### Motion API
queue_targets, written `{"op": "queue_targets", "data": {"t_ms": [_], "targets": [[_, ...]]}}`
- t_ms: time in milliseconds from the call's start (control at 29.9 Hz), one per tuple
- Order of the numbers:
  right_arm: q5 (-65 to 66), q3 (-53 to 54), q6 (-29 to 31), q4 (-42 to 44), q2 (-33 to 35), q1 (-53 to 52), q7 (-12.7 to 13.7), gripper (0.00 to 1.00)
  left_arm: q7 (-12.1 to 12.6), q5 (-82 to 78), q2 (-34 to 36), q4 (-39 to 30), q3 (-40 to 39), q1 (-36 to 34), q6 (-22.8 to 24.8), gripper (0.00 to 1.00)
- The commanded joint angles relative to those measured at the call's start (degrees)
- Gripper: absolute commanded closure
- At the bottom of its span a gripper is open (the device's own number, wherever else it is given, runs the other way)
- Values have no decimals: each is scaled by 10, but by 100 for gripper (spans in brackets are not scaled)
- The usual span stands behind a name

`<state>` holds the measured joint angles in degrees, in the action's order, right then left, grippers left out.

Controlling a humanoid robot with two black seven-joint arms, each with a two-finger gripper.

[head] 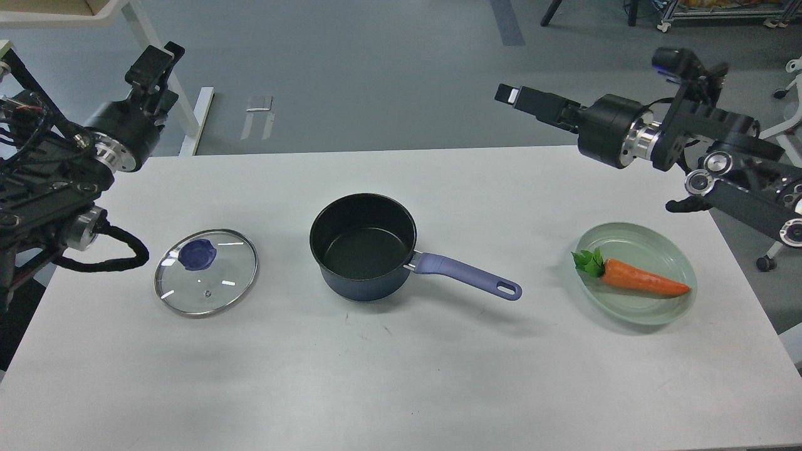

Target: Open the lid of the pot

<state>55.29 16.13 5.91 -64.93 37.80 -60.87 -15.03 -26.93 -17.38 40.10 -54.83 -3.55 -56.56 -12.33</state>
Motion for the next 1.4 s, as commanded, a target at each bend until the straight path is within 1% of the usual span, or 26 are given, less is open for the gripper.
{"op": "queue_targets", "data": {"t_ms": [0,100,134,301,401,501,602,735,802,903,969,1103,1270,1370], "targets": [[-93,29,-4,34,5,28,0,0,-6,51,-35,6,-19,2,-1,1],[-200,54,-4,73,4,47,0,0,-6,117,-63,15,-52,8,3,1],[-242,61,-4,84,4,51,0,0,-5,142,-70,20,-62,13,11,1],[-437,81,2,120,-3,62,-6,0,-1,204,-93,39,-101,34,73,1],[-524,96,1,125,-4,69,-24,0,-1,206,-100,41,-124,46,92,1],[-584,117,-1,125,-7,83,-44,0,0,206,-120,47,-135,54,94,1],[-609,148,-2,139,-37,93,-47,0,0,205,-143,72,-135,55,97,1],[-619,233,1,181,-96,116,-47,0,0,207,-153,79,-138,61,103,1],[-626,279,6,193,-123,137,-41,0,1,210,-153,79,-145,68,121,1],[-627,317,25,197,-149,157,-39,0,1,229,-148,78,-153,87,158,1],[-642,333,39,197,-164,167,-39,1,0,234,-144,78,-153,91,172,1],[-693,341,53,197,-179,178,-39,0,-1,235,-140,79,-154,93,172,1],[-693,334,53,197,-180,180,-39,0,-4,235,-140,79,-166,93,171,1],[-691,329,66,191,-180,181,-39,0,-8,234,-139,79,-172,93,167,1]]}}
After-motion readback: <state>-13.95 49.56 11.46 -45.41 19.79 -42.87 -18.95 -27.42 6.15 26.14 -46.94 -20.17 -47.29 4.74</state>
